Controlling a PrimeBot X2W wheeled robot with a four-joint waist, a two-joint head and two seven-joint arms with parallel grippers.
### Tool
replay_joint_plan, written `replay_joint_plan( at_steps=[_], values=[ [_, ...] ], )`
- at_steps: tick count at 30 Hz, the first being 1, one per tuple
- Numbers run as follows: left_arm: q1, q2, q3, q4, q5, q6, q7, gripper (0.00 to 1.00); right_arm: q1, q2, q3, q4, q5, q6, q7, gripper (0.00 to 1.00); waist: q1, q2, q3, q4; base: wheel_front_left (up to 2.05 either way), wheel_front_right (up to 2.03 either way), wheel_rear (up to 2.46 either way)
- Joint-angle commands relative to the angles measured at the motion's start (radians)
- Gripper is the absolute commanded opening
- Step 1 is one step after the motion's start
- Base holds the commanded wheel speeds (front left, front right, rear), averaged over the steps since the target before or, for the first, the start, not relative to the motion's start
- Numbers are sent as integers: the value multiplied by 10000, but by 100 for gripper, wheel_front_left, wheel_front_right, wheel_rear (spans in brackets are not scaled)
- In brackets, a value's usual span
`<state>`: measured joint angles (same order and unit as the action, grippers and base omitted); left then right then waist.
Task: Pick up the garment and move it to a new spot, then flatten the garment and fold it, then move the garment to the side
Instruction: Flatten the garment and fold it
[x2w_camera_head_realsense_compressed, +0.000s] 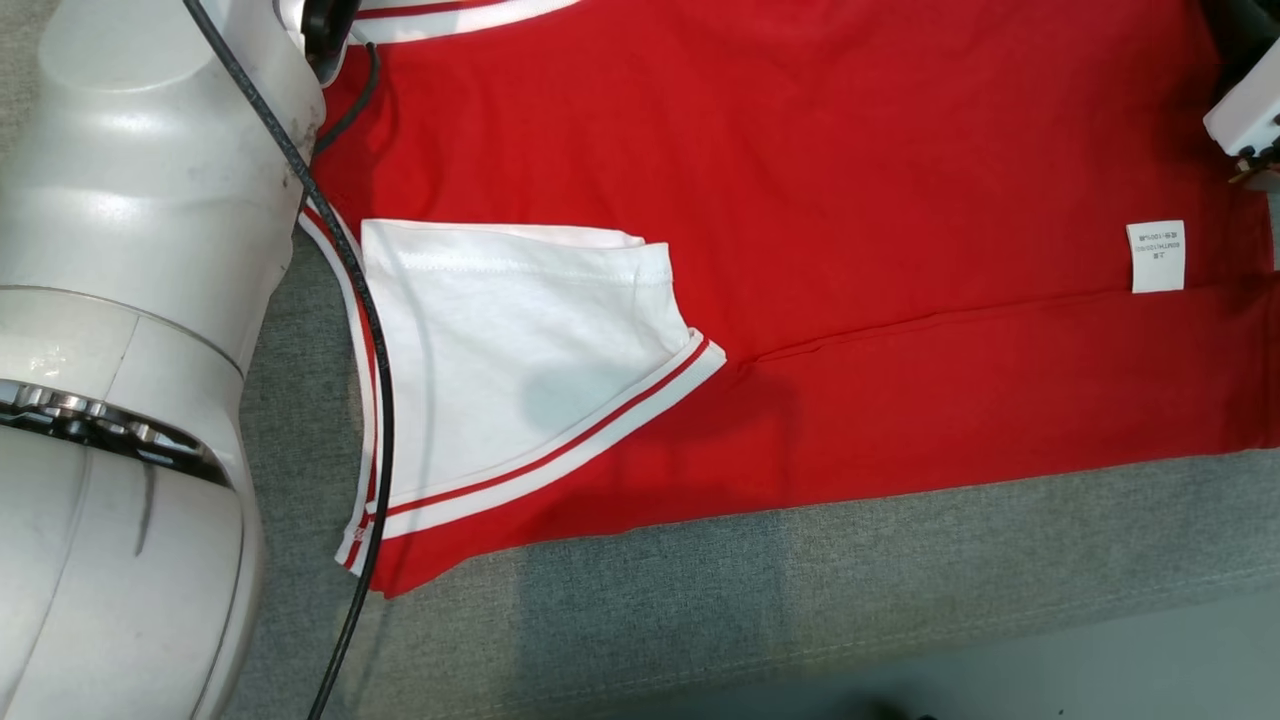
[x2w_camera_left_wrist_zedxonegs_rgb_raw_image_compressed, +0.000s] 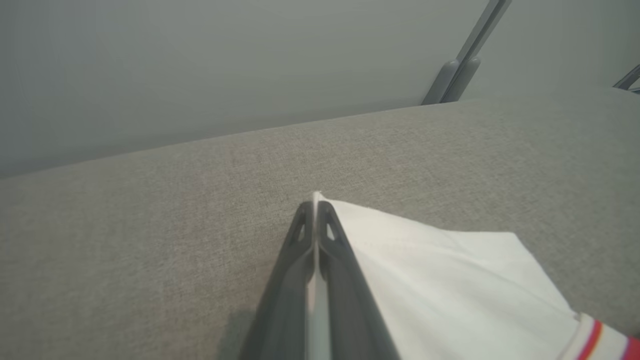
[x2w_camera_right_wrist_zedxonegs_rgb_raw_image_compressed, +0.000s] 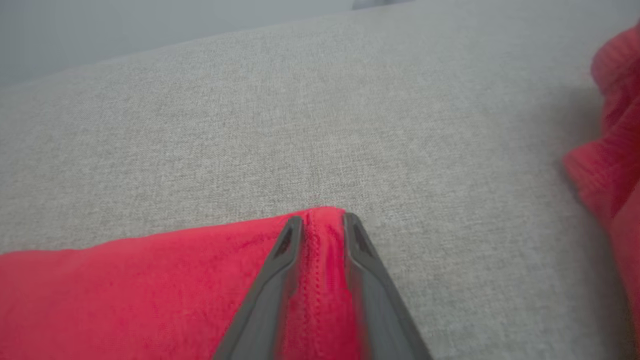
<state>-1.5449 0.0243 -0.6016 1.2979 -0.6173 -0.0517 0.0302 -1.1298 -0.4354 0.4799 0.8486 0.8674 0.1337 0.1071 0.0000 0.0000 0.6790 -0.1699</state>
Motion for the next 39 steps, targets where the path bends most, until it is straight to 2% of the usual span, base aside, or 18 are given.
replay_joint_plan(
  at_steps=[1,3,10,19,24,29,34,39],
  values=[
    [-534,312,-2,-212,14,-39,-95,0,65,-199,182,-43,98,-30,-127,27,0,0,17,19,0,0,0],
    [-563,310,-35,-204,16,-35,-98,0,-32,-222,354,54,147,-30,-185,0,0,0,37,33,0,0,0],
    [-735,400,-170,-214,99,-24,-428,0,-429,-323,821,285,244,-30,-625,0,0,0,24,56,0,0,0],
    [-1101,618,-296,-449,304,248,-1836,0,-991,-399,1105,761,158,-30,-2000,0,0,0,-19,211,0,0,0],
    [-1005,655,-172,-665,125,-76,-2449,0,-1102,-530,1426,710,131,-30,-2854,0,0,0,-26,348,0,0,0],
    [-714,695,-165,-1134,157,-201,-2809,0,-893,-798,1796,424,58,-30,-3384,0,0,0,-91,475,0,0,0],
    [79,916,29,-2433,297,-121,-2911,0,-290,-1306,1876,-324,35,-30,-3670,0,0,0,-251,643,0,0,0],
    [1622,1292,503,-4659,563,146,-2916,0,678,-1857,826,-1839,-613,-30,-3684,0,0,0,-469,867,0,0,0]
  ],
)
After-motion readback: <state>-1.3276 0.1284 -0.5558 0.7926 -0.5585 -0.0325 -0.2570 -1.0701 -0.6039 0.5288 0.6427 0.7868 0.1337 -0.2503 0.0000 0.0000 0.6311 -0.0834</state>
